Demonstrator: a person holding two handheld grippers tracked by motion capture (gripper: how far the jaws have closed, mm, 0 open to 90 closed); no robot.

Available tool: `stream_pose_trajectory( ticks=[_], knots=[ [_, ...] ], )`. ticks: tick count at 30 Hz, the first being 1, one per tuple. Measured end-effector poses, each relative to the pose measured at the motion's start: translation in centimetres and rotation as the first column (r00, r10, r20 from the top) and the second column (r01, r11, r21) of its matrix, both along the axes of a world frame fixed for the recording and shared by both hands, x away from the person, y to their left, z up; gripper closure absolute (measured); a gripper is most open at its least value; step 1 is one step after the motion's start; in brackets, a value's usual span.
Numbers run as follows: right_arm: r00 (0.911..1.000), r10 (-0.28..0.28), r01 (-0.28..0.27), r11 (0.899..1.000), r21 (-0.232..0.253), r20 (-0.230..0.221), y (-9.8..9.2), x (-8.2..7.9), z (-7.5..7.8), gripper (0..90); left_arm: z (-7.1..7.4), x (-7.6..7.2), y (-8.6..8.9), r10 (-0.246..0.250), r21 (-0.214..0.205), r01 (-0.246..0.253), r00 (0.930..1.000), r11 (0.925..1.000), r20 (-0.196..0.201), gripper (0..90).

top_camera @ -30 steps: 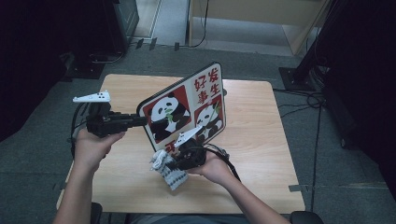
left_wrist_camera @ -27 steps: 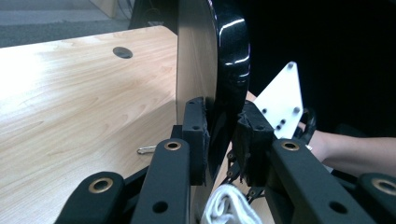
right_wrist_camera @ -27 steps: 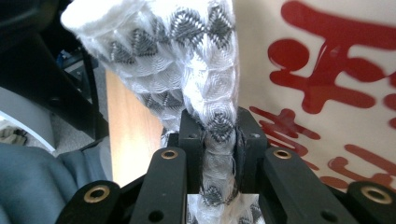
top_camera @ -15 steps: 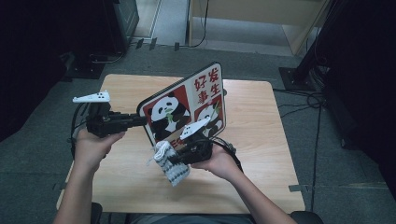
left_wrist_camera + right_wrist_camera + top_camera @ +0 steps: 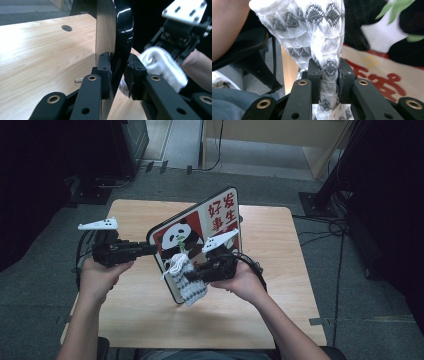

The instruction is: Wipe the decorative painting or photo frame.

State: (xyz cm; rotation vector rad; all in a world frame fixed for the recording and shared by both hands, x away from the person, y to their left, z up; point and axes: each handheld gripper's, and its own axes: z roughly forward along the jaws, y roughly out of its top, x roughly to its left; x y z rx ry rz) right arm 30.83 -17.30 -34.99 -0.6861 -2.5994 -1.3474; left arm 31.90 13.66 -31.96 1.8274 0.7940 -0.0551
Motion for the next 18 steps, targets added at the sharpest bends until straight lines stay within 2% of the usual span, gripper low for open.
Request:
stream_pose_trajectory(
  ticks=[8, 12, 14, 18],
  knots=[
    [0.9986, -0.027, 0.027, 1.0, 0.01, 0.046, -0.2, 0.7, 3.1, 77.8, 0.0, 0.0, 0.0, 0.002, 0.0, -0.002, 1.0, 1.0, 0.006, 75.7],
    [0.9977, -0.039, 0.037, 0.999, 0.024, 0.056, 0.0, 1.4, 4.5, 77.7, 0.0, -0.1, 0.0, 0.006, -0.004, -0.006, 0.9998, 1.0, 0.02, 75.6],
    [0.9974, -0.044, 0.042, 0.998, 0.036, 0.057, 0.1, 1.7, 5.5, 77.7, 0.0, -0.1, 0.0, 0.008, -0.006, -0.008, 0.9998, 1.0, 0.02, 75.6],
    [0.9943, -0.051, 0.047, 0.998, 0.046, 0.094, 0.7, 2.5, 7.6, 77.7, 0.0, -0.1, 0.0, 0.008, -0.006, -0.008, 0.9998, 1.0, 0.02, 76.0]
  ],
)
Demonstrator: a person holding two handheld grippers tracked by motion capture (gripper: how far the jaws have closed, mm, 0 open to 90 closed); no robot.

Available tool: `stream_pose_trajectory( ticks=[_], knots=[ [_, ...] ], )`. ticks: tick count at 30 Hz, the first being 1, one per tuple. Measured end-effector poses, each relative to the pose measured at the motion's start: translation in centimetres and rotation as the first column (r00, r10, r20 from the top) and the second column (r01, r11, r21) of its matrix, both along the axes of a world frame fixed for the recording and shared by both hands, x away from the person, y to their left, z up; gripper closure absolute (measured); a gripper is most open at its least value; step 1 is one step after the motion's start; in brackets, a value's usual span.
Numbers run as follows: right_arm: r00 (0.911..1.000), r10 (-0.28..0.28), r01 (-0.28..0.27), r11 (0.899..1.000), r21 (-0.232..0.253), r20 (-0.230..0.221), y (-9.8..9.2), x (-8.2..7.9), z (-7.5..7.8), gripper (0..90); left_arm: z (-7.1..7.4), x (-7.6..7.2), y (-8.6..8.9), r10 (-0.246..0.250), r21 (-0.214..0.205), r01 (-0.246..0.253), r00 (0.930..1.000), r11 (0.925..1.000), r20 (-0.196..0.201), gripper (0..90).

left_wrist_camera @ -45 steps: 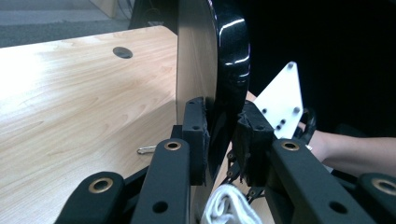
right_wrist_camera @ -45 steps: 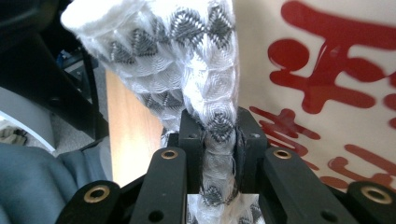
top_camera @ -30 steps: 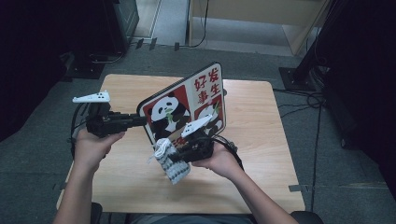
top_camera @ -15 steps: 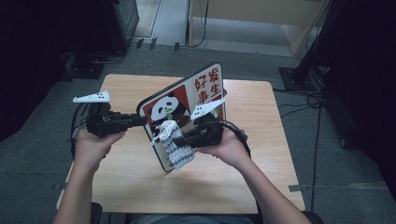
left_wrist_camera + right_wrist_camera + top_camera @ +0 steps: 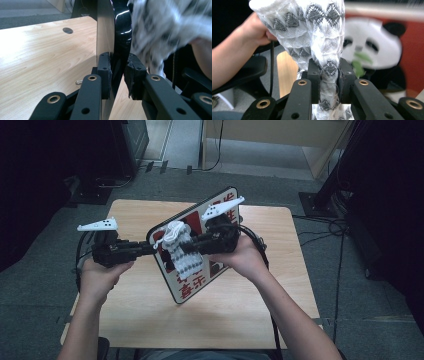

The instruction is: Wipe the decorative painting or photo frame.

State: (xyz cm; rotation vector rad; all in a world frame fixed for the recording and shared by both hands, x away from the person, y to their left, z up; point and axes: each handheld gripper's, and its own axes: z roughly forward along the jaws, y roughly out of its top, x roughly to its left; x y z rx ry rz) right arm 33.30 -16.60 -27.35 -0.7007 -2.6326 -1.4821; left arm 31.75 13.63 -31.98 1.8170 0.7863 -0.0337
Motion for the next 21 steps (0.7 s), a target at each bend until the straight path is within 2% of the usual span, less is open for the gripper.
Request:
stream_pose_trajectory(
  ticks=[4, 11, 18, 21],
  knots=[
    [0.9998, -0.015, 0.015, 1.0, -0.014, 0.016, 0.8, 0.7, 1.9, 77.8, 0.0, 0.0, 0.0, 0.003, -0.003, -0.003, 1.0, 1.0, 0.002, 76.0],
    [0.9981, -0.05, 0.05, 0.999, -0.012, 0.036, 2.2, 1.9, 4.5, 77.7, -0.1, 0.0, -0.1, 0.001, -0.006, -0.001, 1.0, 1.0, 0.005, 76.2],
    [0.9939, -0.061, 0.066, 0.997, -0.05, 0.092, 4.0, 2.5, 5.4, 77.6, -0.3, -0.1, -0.1, 0.005, -0.012, -0.005, 0.9998, 0.9999, 0.02, 76.4],
    [0.994, -0.068, 0.074, 0.996, -0.059, 0.086, 4.6, 2.8, 5.4, 77.5, -0.3, -0.1, -0.1, 0.006, -0.012, -0.005, 0.9998, 0.9999, 0.021, 76.6]
  ],
)
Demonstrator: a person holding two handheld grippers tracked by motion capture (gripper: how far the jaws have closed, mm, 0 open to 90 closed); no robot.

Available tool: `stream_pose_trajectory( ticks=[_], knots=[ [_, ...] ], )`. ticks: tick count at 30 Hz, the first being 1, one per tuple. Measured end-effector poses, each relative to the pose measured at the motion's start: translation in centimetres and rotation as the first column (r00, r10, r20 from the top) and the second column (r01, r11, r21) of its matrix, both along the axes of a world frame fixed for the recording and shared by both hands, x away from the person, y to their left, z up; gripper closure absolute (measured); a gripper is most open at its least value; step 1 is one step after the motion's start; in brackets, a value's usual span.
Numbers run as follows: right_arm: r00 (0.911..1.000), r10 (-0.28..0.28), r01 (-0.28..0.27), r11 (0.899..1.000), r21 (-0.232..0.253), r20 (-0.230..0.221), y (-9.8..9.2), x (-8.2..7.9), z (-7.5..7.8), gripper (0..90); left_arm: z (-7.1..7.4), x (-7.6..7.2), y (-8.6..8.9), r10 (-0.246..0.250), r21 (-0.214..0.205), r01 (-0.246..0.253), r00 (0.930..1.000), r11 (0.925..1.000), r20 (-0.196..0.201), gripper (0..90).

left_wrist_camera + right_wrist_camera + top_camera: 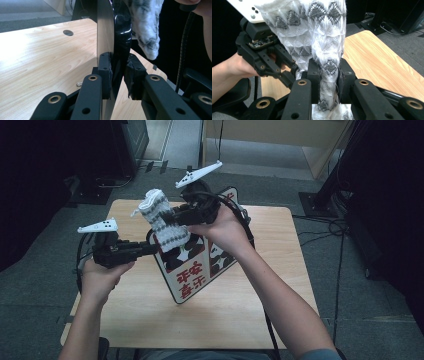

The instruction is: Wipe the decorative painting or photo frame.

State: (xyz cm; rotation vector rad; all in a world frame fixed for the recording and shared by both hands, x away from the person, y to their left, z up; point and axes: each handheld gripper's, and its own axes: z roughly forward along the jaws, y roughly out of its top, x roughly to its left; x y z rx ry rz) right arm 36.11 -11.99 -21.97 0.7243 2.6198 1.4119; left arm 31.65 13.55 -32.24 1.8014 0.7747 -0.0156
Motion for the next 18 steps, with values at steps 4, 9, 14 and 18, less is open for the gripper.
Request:
stream_pose_trajectory(
  ticks=[4, 9, 14, 18],
  knots=[
    [1.0, -0.008, 0.008, 1.0, -0.022, 0.002, 0.7, 0.3, -0.1, 77.3, 0.0, 0.0, 0.0, 0.001, 0.001, -0.001, 1.0, 1.0, 0.002, 76.8],
    [0.9998, -0.019, 0.019, 0.999, -0.026, 0.0, 1.3, 0.6, -0.3, 76.4, -0.1, 0.0, 0.1, 0.0, 0.0, 0.0, 1.0, 1.0, 0.003, 76.9],
    [0.9998, -0.021, 0.021, 0.999, -0.031, 0.005, 1.8, 0.7, -0.6, 75.9, 0.0, 0.0, 0.0, 0.002, 0.004, -0.002, 1.0, 1.0, 0.009, 77.1],
    [0.9998, -0.02, 0.02, 0.999, -0.041, 0.006, 2.1, 0.7, -0.7, 76.2, 0.0, 0.0, 0.0, 0.003, 0.006, -0.003, 0.9999, 1.0, 0.011, 77.2]
  ],
)
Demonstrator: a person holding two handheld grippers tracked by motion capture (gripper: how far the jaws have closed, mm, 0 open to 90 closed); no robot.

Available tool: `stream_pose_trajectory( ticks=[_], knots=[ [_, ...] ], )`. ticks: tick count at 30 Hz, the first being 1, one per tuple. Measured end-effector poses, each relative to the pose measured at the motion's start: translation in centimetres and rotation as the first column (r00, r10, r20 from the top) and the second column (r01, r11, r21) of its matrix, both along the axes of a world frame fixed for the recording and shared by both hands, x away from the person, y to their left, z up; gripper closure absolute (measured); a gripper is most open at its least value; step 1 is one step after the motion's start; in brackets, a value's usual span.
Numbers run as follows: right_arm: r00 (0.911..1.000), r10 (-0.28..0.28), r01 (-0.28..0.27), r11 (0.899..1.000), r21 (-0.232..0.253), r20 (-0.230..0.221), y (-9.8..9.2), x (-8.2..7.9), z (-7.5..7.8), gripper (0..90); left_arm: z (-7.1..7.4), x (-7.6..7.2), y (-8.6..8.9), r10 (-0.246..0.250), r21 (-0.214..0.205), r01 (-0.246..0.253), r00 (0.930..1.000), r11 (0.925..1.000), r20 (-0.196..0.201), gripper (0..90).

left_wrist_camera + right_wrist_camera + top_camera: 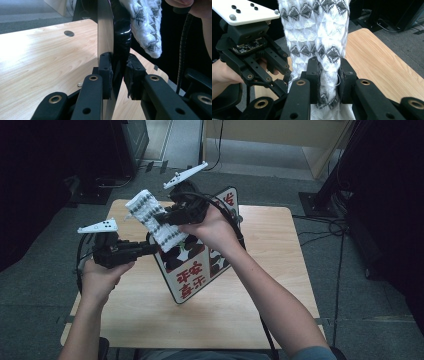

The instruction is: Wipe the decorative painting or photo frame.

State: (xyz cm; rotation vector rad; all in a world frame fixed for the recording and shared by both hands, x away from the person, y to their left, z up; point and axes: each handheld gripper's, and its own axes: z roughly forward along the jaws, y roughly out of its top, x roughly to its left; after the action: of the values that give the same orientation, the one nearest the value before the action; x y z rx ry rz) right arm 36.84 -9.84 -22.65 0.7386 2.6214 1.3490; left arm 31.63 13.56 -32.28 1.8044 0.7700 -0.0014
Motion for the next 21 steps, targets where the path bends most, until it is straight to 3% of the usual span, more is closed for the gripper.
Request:
stream_pose_trajectory(
  ticks=[21],
  knots=[
    [0.9994, -0.002, 0.003, 0.999, -0.037, 0.036, 1.5, -0.1, -0.6, 76.8, 0.0, -0.1, -0.1, 0.0, 0.006, 0.0, 0.9999, 1.0, 0.012, 77.5]
  ],
)
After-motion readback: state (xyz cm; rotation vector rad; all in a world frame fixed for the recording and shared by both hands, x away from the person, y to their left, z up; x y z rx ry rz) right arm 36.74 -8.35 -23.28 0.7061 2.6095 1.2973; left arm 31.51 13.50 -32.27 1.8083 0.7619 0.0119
